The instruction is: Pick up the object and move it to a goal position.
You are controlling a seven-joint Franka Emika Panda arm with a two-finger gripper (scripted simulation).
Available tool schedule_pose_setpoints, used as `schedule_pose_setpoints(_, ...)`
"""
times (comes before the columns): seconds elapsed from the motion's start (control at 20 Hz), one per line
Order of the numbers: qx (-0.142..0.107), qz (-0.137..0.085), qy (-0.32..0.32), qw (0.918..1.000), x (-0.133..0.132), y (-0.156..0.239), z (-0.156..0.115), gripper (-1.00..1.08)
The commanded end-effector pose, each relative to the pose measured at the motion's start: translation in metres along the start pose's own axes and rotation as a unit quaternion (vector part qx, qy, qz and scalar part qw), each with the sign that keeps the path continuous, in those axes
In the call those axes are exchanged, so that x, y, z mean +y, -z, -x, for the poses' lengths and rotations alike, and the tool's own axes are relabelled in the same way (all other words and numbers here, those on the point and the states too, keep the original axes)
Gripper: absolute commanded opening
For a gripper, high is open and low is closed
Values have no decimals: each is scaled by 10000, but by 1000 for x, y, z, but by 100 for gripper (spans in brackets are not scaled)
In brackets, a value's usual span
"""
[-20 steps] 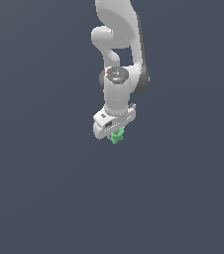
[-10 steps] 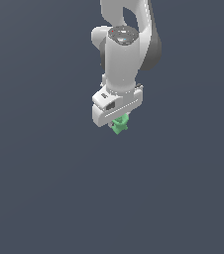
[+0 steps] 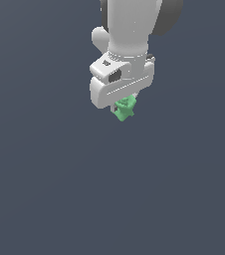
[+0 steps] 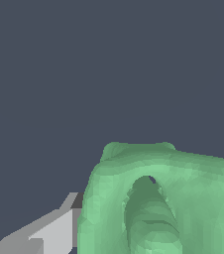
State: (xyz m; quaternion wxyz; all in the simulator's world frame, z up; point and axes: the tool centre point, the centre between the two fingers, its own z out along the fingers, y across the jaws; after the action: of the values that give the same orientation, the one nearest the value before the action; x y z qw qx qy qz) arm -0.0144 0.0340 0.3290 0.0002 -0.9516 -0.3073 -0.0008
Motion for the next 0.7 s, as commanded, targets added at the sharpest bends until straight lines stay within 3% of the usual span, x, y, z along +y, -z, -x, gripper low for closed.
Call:
schedule_pose_setpoints(0.0,-5,-4,-2,10000,1,25,-5,-100)
schedule_pose_setpoints(0.65,-7,-2,-6,10000,7,100,-24,-100)
